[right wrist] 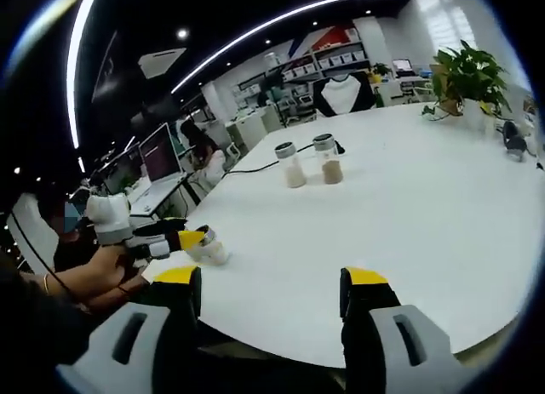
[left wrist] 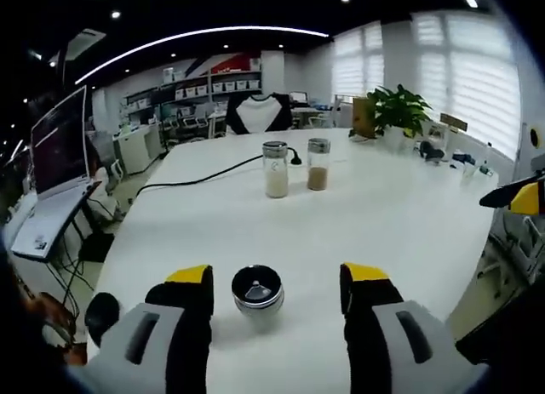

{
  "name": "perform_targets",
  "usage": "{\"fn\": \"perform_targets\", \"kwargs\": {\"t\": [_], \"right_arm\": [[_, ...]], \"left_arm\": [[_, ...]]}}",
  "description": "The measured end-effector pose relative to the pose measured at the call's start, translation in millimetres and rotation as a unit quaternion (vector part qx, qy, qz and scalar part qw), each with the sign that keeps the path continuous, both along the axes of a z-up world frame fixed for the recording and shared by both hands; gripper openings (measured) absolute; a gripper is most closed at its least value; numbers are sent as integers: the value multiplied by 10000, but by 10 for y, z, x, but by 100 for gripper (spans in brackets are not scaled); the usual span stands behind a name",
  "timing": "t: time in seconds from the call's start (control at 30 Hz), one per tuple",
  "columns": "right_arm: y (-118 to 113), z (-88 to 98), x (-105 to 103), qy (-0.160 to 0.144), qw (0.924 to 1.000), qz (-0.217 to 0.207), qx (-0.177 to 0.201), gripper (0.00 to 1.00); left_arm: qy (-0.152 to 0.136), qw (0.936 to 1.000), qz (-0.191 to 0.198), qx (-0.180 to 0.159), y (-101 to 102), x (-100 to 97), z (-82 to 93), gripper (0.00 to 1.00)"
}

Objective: Rotate the seasoning bottle until the label or dispensing opening points toward the visible target arrow and the bottle remains upright within the marked orientation range

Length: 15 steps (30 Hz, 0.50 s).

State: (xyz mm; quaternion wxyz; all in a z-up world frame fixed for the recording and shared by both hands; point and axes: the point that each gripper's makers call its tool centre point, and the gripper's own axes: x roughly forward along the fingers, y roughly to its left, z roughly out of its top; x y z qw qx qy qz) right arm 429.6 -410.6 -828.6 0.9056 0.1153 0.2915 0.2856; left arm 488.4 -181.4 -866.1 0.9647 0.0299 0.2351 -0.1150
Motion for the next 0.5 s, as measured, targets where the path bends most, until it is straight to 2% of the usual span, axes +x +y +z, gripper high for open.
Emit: {"fn": "perform_targets", "kwargs": {"t": [0.2,0.37,0.5], "right_arm": [[214,-18,73,-24,9994,344,13,65],[346,-18,120,-51,9985,542,29,65],[438,9,119,-64,9979,649,28,65]], "left_arm": [[-92,9998,-1,-183,106,-149,163,66],[-121,9994,64,-323,185,-215,227,69],[-286,9991,-19,-321,179,-235,332,77]]}}
